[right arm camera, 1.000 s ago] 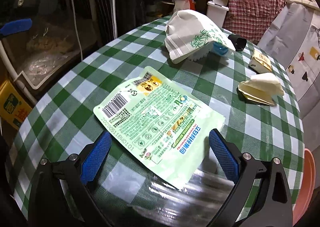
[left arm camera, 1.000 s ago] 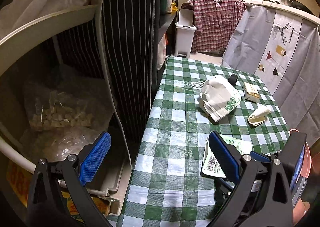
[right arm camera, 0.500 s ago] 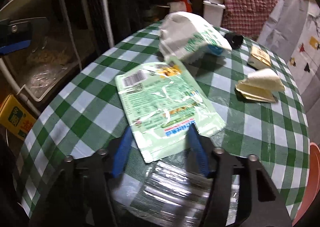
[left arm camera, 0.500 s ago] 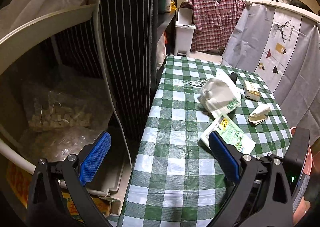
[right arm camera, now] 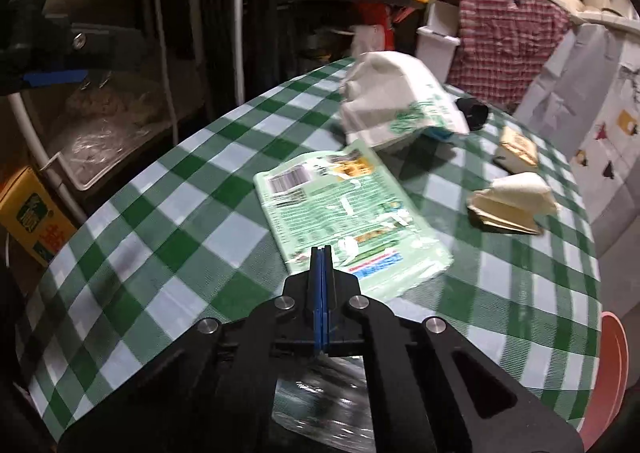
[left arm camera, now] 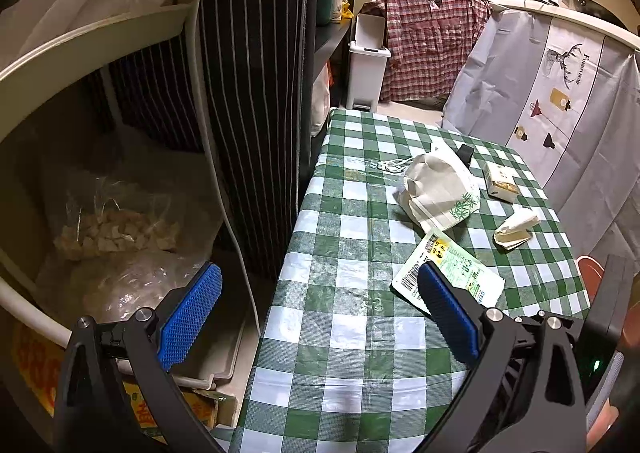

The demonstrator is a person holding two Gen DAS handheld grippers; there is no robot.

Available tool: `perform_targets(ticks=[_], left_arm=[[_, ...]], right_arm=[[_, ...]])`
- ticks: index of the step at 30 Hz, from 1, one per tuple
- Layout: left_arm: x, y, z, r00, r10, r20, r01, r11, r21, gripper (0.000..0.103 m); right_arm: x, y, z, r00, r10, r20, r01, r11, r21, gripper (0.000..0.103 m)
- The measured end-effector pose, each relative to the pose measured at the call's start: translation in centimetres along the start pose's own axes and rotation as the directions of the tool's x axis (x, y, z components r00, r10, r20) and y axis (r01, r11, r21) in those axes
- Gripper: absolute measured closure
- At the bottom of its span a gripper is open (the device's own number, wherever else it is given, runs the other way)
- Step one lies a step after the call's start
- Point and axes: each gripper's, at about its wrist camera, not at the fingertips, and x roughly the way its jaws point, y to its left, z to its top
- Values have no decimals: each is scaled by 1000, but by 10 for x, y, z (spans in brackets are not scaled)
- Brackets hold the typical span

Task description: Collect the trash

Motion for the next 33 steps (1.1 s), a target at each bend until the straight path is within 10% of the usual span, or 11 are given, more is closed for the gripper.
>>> perform_targets(ticks=[3,6,33], left_arm=[[0,-1,0,1000,3,-1,-3,1000,2,8],[0,0,0,1000,4,-8,-4,1000,-4,8],[9,6,0,999,-34,-42,33,999,-35,8]], right_arm=[[4,-10,2,1000,18,-26,-17,999,52,94],[6,-17,3,999,35,-33,-32,995,97,27],[49,-16,23,991,57,-117,-49,996,70,9]])
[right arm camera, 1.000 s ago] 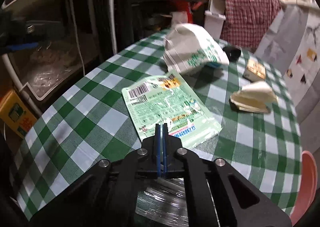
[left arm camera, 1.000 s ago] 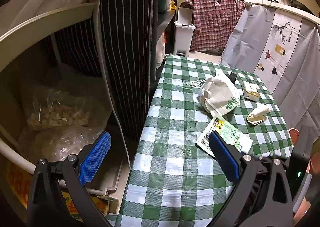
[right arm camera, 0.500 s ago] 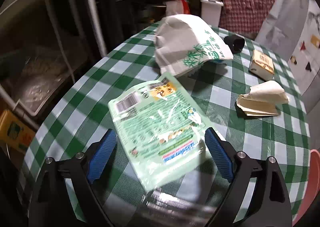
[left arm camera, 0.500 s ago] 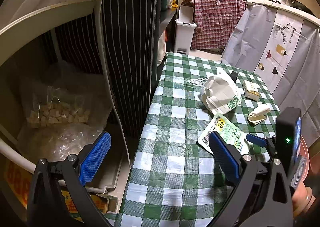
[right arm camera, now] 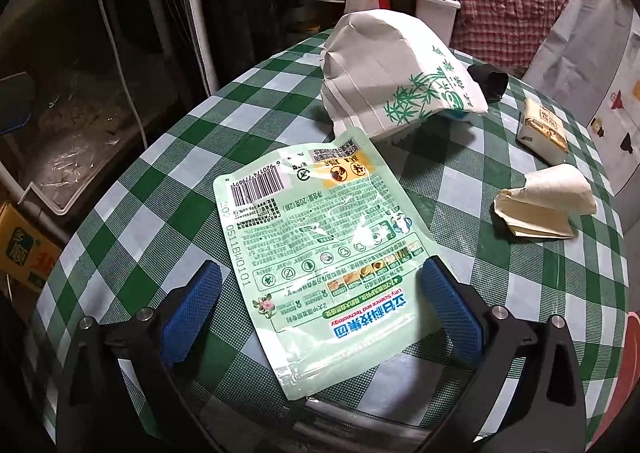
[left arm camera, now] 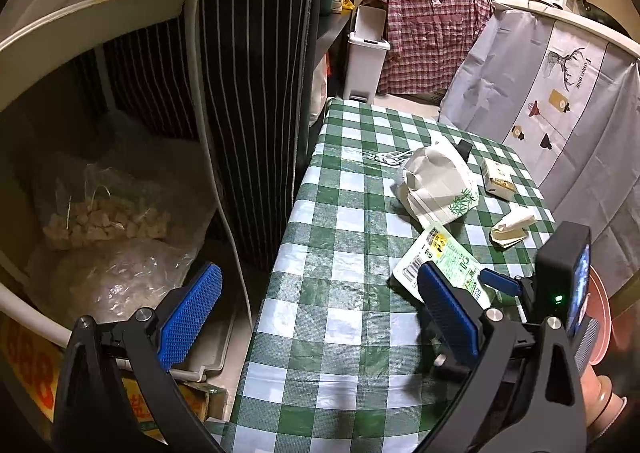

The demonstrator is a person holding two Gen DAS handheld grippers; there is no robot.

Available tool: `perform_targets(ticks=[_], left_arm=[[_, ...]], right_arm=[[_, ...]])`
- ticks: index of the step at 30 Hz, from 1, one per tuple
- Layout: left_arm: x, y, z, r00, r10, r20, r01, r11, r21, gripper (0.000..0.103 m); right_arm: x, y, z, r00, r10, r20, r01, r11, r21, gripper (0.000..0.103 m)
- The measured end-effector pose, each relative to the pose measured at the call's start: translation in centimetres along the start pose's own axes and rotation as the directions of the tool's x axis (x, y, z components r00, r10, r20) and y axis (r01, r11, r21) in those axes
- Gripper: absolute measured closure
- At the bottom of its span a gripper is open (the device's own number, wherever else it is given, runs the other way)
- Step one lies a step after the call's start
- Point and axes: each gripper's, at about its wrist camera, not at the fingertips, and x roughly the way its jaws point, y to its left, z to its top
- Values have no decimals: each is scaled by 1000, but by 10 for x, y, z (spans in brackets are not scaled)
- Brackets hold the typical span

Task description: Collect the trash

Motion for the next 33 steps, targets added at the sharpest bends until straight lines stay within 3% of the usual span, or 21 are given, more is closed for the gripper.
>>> perform_targets(ticks=[5,7,10,16,24,33], left_arm=[[3,1,0,1000,-7,-16,7,1000,-19,8],[3,1,0,1000,-6,-14,6,1000,-14,8],[2,0,0,1000,-1,-8,1,1000,-7,8],[3,1,0,1000,-4,-14,4,1000,-17,8],[-1,-3,0,1000,-8,2,8,1000,-5,8],[-7,-6,2,1000,-6,27,6,1000,3,8]], right_arm=[[-8,-4,0,998,42,42,-42,999,8,44],[-9,-1,-1,997,60,48,-60,998,-8,70],[-9,0,0,996,68,51,-68,998,-7,94],[-12,-6,-1,996,59,68,-62,998,29,98],[-25,1,-8,995,17,96,-15,1000,-16,99],[-74,-4,-1,977,-35,209,31,999,20,102]])
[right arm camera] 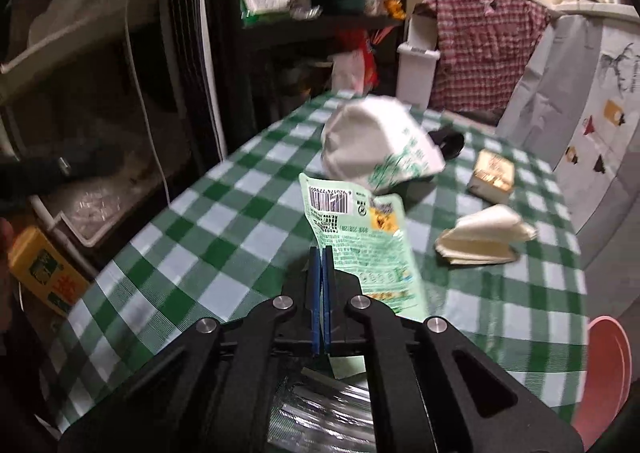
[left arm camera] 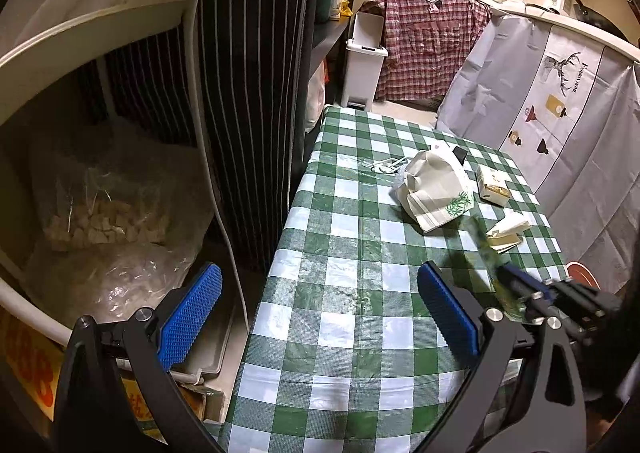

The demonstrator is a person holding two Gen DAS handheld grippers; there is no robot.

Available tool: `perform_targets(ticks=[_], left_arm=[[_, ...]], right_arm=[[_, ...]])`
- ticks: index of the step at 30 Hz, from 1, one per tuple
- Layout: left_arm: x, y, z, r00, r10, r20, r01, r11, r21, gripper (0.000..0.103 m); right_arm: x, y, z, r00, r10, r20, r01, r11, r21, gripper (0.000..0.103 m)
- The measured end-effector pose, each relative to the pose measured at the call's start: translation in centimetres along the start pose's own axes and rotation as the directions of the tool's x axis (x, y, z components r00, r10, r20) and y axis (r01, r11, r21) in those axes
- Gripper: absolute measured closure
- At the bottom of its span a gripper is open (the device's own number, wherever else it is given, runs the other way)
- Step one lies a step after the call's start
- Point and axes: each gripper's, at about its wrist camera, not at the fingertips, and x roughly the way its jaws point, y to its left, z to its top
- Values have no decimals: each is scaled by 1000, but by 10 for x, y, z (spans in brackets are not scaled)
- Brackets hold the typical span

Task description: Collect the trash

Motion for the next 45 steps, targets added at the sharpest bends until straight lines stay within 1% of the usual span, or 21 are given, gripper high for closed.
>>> perform_targets(ticks=[7,12,14,16,19,24,29,32,38,39,40,41,42,45], left_arm=[[-2,-10,-2,1000,-2,15,2,1000,31,8],[-1,-23,-5,999,-27,25,25,998,64,8],[-1,-29,-6,998,-52,30,50,995,83,8],[-1,-40,-4,995,-94,45,88,989,116,8],[0,-58,-1,985,-146,88,129,976,174,8],[22,-91,0,979,-174,103,141,953,266,8],[60,-117,1,984,-164,72,137,949,284,8],[79,-126,4,986,-143,83,112,946,303,8],[118,-135,12,987,-134,88,93,925,368,8],[123,-135,13,987,-136,84,96,924,370,8],[130,-135,14,989,-137,62,105,923,369,8],[138,-135,17,989,-150,20,132,922,363,8],[142,-136,18,988,-152,3,141,922,361,8],[150,-140,21,984,-175,-25,172,915,365,8]], right_arm=[[-49,-9,15,996,-25,88,19,998,64,103],[-83,-20,18,991,-30,128,13,992,126,103],[-96,-25,18,990,-40,137,20,989,144,103],[-106,-30,18,989,-50,139,28,988,153,103],[-121,-41,15,987,-70,142,46,985,169,103],[-138,-71,-5,985,-120,121,91,972,217,103],[-142,-95,-24,985,-146,93,119,961,251,103],[-141,-106,-30,985,-149,86,122,957,262,103],[-128,-122,-36,989,-138,56,118,954,277,103],[-125,-123,-36,990,-135,50,116,953,280,103],[-122,-124,-36,990,-130,46,112,953,283,103],[-119,-125,-36,991,-127,41,110,953,283,103],[-116,-126,-36,992,-124,38,108,953,281,103],[-109,-127,-36,993,-111,27,98,954,283,103]])
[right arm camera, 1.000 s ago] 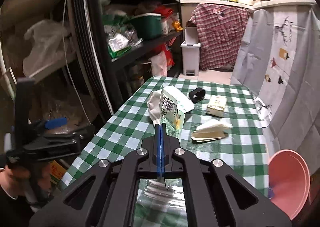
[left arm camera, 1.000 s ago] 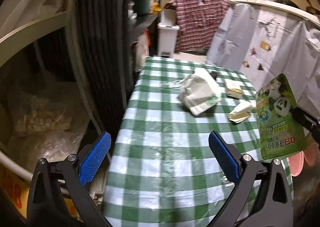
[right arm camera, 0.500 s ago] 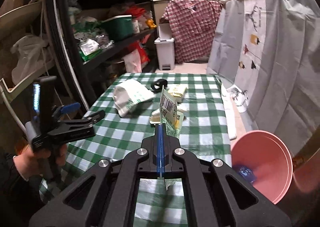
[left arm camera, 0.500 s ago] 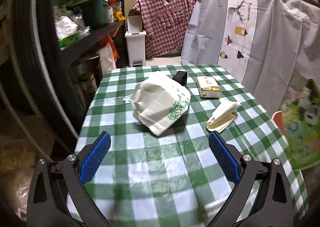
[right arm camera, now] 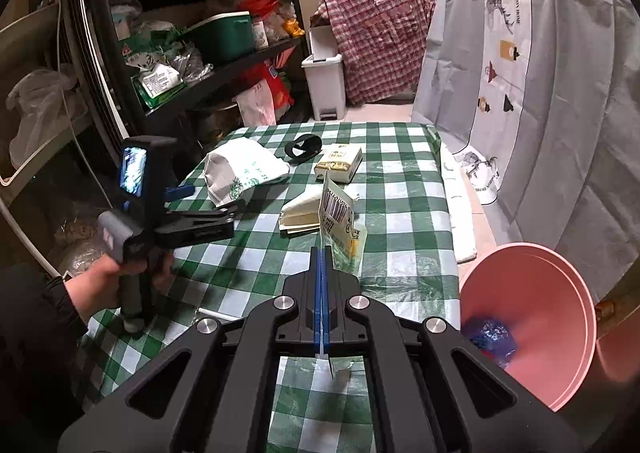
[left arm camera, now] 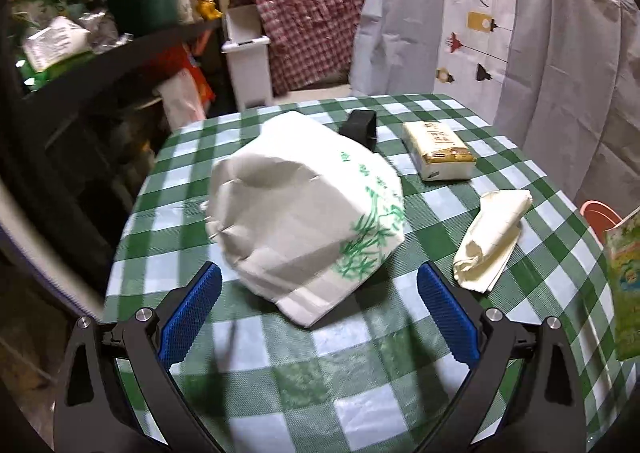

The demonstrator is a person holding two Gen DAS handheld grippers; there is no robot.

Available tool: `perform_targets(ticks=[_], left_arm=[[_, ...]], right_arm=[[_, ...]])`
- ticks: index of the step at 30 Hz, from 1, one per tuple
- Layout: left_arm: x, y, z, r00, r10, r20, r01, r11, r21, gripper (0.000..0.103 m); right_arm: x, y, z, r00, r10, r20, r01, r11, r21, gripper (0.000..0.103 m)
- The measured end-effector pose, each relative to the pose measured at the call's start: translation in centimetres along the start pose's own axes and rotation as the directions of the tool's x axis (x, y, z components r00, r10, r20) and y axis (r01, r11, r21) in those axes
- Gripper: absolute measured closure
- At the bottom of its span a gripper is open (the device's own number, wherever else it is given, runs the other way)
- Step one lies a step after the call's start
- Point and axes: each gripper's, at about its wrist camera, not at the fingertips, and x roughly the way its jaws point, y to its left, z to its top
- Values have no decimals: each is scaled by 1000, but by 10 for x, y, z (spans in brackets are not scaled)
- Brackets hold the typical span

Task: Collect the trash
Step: 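Grasp the white bamboo-print paper bag with the left gripper while the right gripper holds the wrapper, then carry the paper bag and wrapper over the pink bucket with both grippers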

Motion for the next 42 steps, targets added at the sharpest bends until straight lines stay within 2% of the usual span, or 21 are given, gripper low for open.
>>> perform_targets(ticks=[9,14,21,25,28,30,31,32,34,37,40,42], left_arm=[[15,14,9,1000,-15,-16,14,999,-52,8],[20,13,13,999,-29,-21,28,999,-25,9],[10,3,13,999,-27,26,26,999,30,24],[3,-1,10,999,-27,28,25,998,53,26],[-6,2,10,998,-62,23,61,998,33,30],[-12,9,12,993,-120,3,120,993,-4,61],[-15,12,13,988,-153,-13,153,988,-28,70],[-18,14,14,985,-171,-16,170,985,-41,72],[-30,18,12,987,-158,6,158,987,-38,72],[-38,16,6,990,-143,-9,143,990,-20,73],[-47,13,0,991,-136,-14,136,991,-12,81],[-53,12,-2,991,-134,-6,134,991,-9,92]], right_arm=[[15,-1,3,1000,17,-26,-17,1000,20,103],[20,1,2,999,19,-38,-19,1000,16,103],[23,0,1,999,7,-49,-6,1000,16,103],[23,-1,1,999,9,-47,-8,1000,14,103],[23,-3,2,999,7,-43,-6,1000,13,103],[22,-5,2,999,6,-38,-5,1000,15,103],[22,-5,3,999,5,-35,-4,1000,15,103],[21,-6,3,999,4,-33,-4,1000,15,103],[18,-6,4,1000,4,-26,-4,1000,15,103],[12,-5,6,1000,5,-15,-5,1000,15,103],[7,-5,5,1000,6,-6,-6,1000,16,103],[3,-5,5,1000,7,-1,-7,1000,15,103]])
